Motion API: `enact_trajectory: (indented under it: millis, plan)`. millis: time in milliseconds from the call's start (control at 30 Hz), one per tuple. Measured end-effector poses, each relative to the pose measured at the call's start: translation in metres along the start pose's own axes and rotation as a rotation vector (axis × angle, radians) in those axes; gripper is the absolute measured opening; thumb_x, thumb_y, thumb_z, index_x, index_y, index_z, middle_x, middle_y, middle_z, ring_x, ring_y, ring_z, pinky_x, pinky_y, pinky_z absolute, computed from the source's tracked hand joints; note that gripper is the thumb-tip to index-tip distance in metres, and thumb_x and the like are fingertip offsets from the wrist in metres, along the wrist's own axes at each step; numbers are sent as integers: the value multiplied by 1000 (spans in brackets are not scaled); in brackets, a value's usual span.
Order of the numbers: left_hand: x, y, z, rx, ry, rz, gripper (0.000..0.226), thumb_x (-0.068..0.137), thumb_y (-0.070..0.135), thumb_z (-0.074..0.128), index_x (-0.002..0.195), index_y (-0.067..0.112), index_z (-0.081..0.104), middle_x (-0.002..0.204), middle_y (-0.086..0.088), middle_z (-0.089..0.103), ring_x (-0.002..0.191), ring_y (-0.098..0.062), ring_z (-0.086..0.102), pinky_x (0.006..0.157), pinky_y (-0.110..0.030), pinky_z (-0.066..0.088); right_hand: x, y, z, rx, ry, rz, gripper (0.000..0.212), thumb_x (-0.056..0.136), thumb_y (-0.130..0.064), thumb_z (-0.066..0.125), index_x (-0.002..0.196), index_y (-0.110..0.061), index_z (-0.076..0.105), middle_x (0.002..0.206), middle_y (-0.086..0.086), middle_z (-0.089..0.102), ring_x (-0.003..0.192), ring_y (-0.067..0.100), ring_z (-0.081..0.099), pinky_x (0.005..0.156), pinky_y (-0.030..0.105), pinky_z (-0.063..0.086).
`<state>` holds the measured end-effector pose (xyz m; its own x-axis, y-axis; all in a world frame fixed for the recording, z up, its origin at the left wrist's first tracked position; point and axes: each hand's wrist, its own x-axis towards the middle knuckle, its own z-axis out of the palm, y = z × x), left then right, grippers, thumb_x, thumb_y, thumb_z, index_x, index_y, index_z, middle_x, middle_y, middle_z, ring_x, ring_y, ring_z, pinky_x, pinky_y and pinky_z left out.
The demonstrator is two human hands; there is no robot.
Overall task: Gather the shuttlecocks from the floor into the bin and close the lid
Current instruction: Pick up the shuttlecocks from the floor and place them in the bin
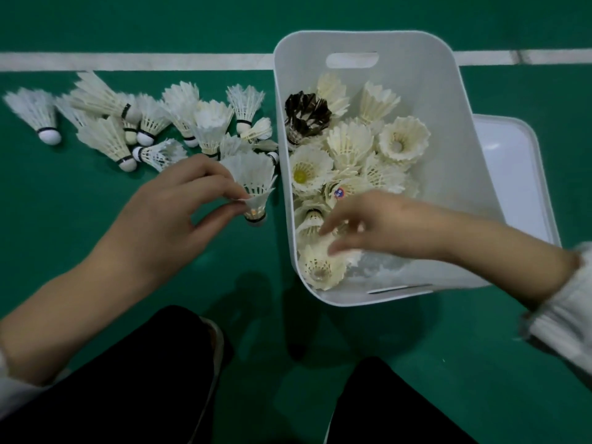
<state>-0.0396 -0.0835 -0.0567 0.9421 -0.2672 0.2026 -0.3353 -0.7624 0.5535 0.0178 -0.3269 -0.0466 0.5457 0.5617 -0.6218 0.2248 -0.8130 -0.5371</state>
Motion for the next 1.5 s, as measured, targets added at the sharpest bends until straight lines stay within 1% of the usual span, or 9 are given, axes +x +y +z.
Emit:
enact_trajectory:
  millis: [133, 267, 367, 533, 700, 900, 1200, 1333, 1500]
  plan:
    - [6, 11, -9, 1, 55, 53, 20, 86, 21, 59, 89, 4, 68, 88, -7, 61, 82, -14, 54, 77, -20, 41, -28, -29, -28, 143, 532, -274, 23, 82, -22, 65, 102, -32, 61, 101, -21, 57, 77, 6, 59, 70, 16, 48]
    - [14, 21, -14, -13, 44, 137, 18, 87, 18, 59, 90, 3, 68, 90, -7, 61, 83, -15, 54, 77, -26, 44, -14, -41, -15, -68, 493, -410, 36, 81, -13, 67, 116, -16, 58, 119, -5, 51, 72, -1, 54, 71, 11, 46]
    - [17, 23, -14, -7, 3, 157, 20, 88, 20, 59, 88, 2, 67, 89, -6, 61, 82, -14, 54, 75, -25, 43, -5, -38, -14, -52, 588, -387, 15, 81, -13, 66, 96, -11, 64, 109, -1, 53, 71, 3, 53, 68, 17, 46]
    - [20, 27, -18, -33, -3, 182, 19, 88, 22, 60, 95, 6, 68, 94, -3, 60, 86, -12, 55, 78, -23, 44, -8, -45, -16, -40, 502, -405, 11, 81, -17, 65, 90, -12, 67, 91, -3, 61, 77, 7, 56, 69, 16, 46]
    - [23, 14, -32, -144, 61, -84, 31, 91, 34, 55, 120, 22, 54, 110, 10, 50, 95, -3, 56, 85, -12, 44, -44, -35, -40, 139, 655, -264, 5, 81, -21, 67, 78, -21, 63, 77, -10, 63, 77, 2, 59, 72, 18, 50]
    - [8, -35, -18, 41, -307, -372, 12, 88, 22, 58, 98, 20, 64, 90, 1, 66, 83, -17, 61, 73, -25, 40, -38, 0, 3, -76, 236, -229, 3, 81, -21, 68, 82, -18, 69, 85, -7, 63, 75, 4, 57, 68, 12, 45]
    - [-5, -53, 3, 6, -331, -377, 15, 89, 20, 57, 101, 15, 65, 91, 1, 67, 83, -15, 60, 75, -25, 43, 15, 7, 38, -496, -81, -162, 37, 85, -7, 56, 118, -23, 61, 124, -7, 53, 112, 17, 53, 89, 27, 45]
    - [-7, -67, 2, 10, -307, -377, 17, 89, 20, 57, 102, 14, 65, 93, 0, 65, 85, -15, 60, 74, -24, 42, 1, -30, 2, -541, -49, -111, 38, 90, -19, 55, 125, -31, 51, 122, -20, 45, 103, 8, 53, 89, 28, 46]
    - [-11, -97, -3, 44, -234, -419, 19, 89, 20, 56, 106, 14, 62, 98, -1, 63, 88, -17, 60, 75, -27, 43, 23, -94, -33, -345, 282, -244, 19, 92, -29, 48, 104, -25, 61, 98, -10, 56, 86, 9, 55, 79, 26, 45]
